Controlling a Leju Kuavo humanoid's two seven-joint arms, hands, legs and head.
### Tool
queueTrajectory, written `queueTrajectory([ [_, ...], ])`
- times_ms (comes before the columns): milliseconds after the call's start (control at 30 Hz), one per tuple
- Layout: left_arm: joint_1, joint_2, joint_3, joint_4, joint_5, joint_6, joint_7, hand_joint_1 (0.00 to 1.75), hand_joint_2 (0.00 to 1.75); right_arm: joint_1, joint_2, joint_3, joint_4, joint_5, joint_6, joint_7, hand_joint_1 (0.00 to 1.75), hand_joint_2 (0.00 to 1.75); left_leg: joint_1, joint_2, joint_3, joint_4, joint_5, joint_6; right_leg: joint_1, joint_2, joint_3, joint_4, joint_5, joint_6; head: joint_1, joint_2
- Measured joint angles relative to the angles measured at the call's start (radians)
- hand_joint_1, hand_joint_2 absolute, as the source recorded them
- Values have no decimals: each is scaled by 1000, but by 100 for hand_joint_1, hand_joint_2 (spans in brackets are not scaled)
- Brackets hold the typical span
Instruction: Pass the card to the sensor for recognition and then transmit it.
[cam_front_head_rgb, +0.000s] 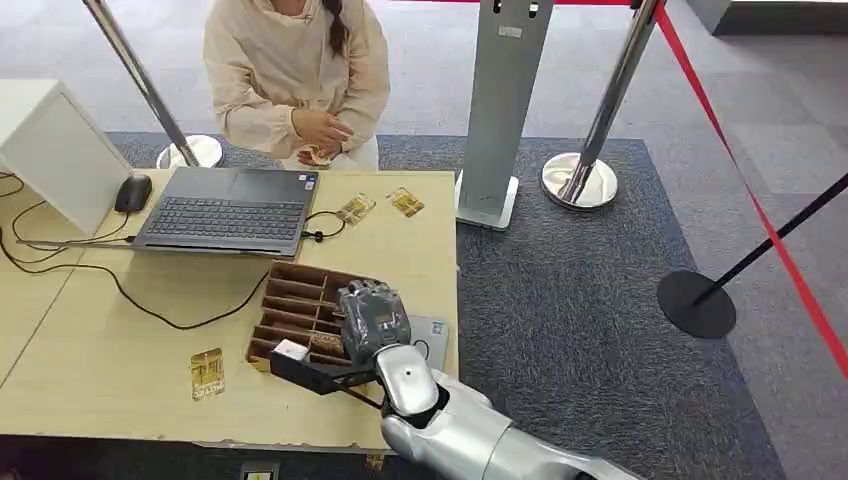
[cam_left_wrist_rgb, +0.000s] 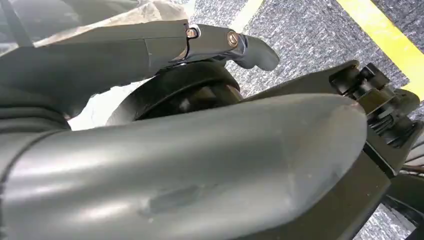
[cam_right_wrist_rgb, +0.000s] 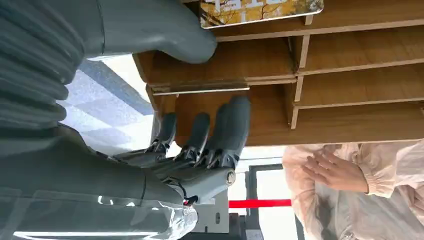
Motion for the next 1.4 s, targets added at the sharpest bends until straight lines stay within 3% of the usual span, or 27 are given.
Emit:
queueTrajectory([
  [267, 0, 0, 0, 0, 0, 0, -2, 0, 0, -16, 5, 0, 23, -4, -17, -8, 112, 175, 0, 0, 0, 0, 0, 0, 0, 0, 0, 0, 0, 0, 0, 0],
  [633, 1, 0, 0, 0, 4, -1, -6, 0, 0, -17, 10, 0, 41, -2, -27, -17, 108, 175, 0, 0, 1, 0, 1, 0, 0, 0, 0, 0, 0, 0, 0, 0],
  [767, 1, 0, 0, 0, 3, -1, -6, 0, 0, -17, 13, 1, 48, 1, -35, -18, 112, 175, 0, 0, 1, 0, 1, -1, 0, 0, 1, 0, 1, 0, 0, 0],
  [800, 1, 0, 0, 0, 3, -1, -6, 0, 0, -17, 13, 1, 50, 2, -37, -18, 131, 175, 0, 0, 1, 0, 1, -1, 0, 0, 1, 0, 1, 0, 0, 0],
  [967, 1, 0, 0, 0, 3, -1, -9, 0, 0, -18, 17, 0, 58, 5, -58, -18, 155, 175, 0, 0, 1, 0, 1, -1, 0, 0, 1, 0, 1, 0, 0, 0],
  [1400, 2, 0, 0, 1, 0, -2, -12, 0, 0, -18, 21, 0, 70, 17, -78, -18, 143, 175, 0, 0, 1, 0, 1, -1, 0, 0, 1, 0, 1, 0, 0, 0],
])
